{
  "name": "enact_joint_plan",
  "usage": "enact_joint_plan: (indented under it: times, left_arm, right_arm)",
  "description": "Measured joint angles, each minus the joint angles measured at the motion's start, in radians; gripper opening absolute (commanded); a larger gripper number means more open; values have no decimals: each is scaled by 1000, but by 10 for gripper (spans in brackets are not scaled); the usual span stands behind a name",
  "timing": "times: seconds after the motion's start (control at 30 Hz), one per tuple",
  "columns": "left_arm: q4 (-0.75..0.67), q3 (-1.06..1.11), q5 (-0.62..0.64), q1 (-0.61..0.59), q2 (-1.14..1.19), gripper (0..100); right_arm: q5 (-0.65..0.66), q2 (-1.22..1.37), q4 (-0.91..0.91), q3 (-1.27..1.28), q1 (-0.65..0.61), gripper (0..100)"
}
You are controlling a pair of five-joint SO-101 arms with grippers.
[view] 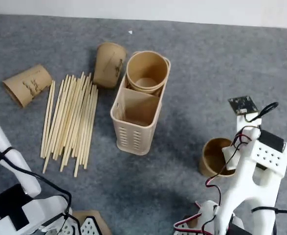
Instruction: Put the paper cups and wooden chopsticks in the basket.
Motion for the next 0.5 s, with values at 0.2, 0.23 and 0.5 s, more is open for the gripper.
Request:
enact_joint_plan:
  times: [0.2,0.23,0.5]
  left_arm:
    - [87,-32,-92,-54,28,215]
    - [91,-32,-92,-57,52,249]
    - [92,-104,43,-57,370,292]
  right_arm:
    - [-51,0,-8,0,-44,7]
    - [-84,0,-12,0,-58,7]
    - [-327,0,-78,-83,-193,7]
